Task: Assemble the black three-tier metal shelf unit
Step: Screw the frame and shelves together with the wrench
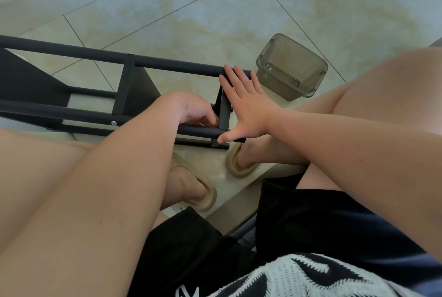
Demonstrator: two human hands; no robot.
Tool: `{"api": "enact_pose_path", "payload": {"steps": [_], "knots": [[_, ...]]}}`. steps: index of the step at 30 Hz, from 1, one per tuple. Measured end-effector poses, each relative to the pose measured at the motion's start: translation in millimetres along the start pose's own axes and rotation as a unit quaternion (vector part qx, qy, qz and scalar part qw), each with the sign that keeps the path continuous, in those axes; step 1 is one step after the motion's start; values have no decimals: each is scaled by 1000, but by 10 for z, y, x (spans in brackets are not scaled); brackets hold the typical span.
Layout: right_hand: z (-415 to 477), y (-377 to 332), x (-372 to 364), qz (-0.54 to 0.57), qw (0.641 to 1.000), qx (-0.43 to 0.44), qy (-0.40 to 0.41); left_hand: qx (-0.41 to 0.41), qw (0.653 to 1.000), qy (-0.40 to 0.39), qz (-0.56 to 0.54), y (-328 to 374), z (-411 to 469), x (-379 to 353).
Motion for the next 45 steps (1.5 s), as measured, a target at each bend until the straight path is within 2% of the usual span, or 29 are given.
{"api": "enact_pose_path", "payload": {"steps": [5, 13, 18, 24, 32, 39, 45], "knots": [[0, 2, 3, 3, 1000, 1, 2, -9, 999, 38, 6, 22, 26, 0], [0, 0, 2, -2, 1000, -1, 0, -4, 1000, 6, 4, -2, 22, 6], [-1, -1, 7, 0, 1000, 1, 2, -16, 999, 47, 9, 22, 35, 3], [5, 1, 1, 0, 1000, 0, -1, -2, 1000, -5, 0, -15, 42, 7], [0, -5, 0, 1, 1000, 0, 0, -9, 1000, 29, -5, 19, 24, -10], [-6, -8, 15, 3, 1000, 1, 1, -13, 1000, -5, -4, 7, -16, -10], [-4, -10, 11, 5, 1000, 0, 0, -19, 999, 33, -2, 29, 35, -10]]}}
Point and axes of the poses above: each hand's wrist, its own z-axis towards the middle knuckle, its own x-axis out of the back of the hand, y = z × x, the point moved 3 cm from there along z, towards the middle knuckle, and after that the axes turned 11 degrees about x, right-handed, at the moved point
